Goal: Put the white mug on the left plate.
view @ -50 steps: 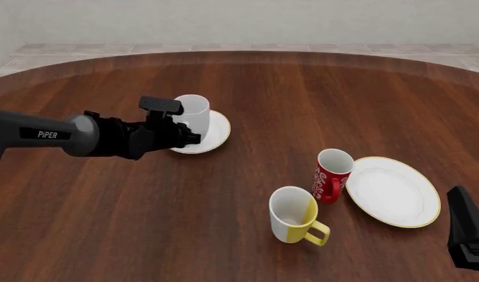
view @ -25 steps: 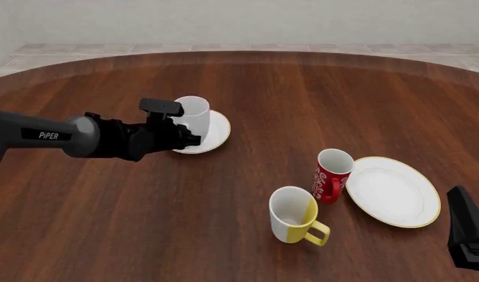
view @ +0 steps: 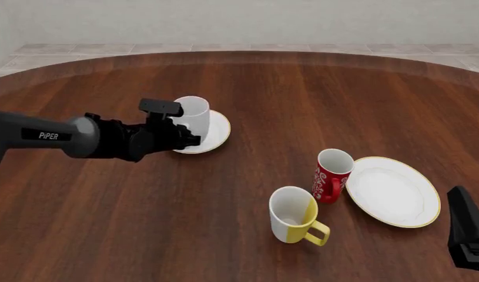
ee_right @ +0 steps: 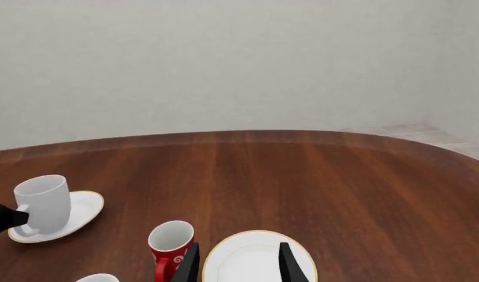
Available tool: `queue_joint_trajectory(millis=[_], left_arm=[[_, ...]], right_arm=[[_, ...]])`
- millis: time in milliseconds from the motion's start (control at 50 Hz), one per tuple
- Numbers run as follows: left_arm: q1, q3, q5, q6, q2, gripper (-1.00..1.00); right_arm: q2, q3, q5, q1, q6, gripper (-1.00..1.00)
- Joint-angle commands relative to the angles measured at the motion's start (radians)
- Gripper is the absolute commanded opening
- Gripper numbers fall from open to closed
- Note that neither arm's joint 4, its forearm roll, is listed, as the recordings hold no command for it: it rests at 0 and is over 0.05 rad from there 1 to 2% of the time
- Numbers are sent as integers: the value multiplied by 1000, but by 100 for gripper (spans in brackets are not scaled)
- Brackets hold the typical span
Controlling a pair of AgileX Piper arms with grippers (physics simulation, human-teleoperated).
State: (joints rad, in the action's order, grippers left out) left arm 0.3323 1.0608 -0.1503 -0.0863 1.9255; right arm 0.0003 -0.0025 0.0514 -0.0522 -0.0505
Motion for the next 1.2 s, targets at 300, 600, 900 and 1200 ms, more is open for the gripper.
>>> queue_joint_trajectory(millis=[300,600,900,1200], left_arm=[[15,-9,-5,-5,7,100],[22,-16,-6,-9,-3,100],[14,-62,-20,1,-40,100],[3,-89,-21,12,-73,100]], right_arm=[[0,0,-1,0,1,100],[0,0,-1,0,0,100],[0,0,-4,7,7,100],[0,0,2,5,11,100]])
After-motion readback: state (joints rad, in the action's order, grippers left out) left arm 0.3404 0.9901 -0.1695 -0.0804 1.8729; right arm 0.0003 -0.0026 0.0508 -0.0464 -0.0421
